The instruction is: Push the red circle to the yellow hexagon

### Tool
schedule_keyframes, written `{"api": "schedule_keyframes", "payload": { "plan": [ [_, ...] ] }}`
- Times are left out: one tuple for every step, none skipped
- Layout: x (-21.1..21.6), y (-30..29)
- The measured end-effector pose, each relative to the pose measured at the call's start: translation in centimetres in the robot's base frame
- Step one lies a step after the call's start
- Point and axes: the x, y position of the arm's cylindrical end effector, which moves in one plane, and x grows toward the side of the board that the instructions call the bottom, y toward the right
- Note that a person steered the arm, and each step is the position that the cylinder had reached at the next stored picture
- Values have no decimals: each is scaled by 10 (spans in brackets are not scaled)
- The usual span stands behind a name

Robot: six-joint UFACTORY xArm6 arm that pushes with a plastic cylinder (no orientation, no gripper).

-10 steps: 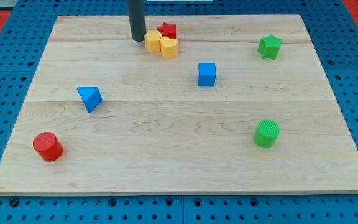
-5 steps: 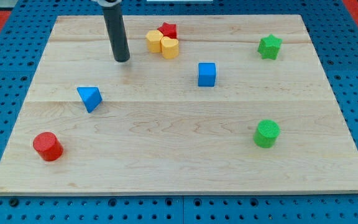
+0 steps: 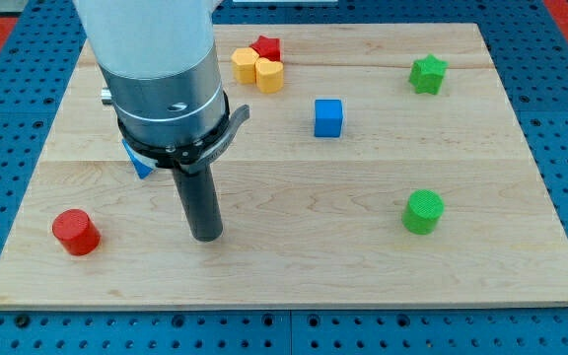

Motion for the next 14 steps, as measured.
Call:
{"api": "schedule_keyframes", "payload": {
  "plan": [
    [6,0],
    [15,0],
    [28,0],
    [31,-2],
    [31,-34],
    [27,-77],
    [24,-111],
    [28,-150],
    [23,-161],
    [4,-137],
    [-12,-150],
    [7,-159],
    [13,-200],
    [4,-216]
  ]
}}
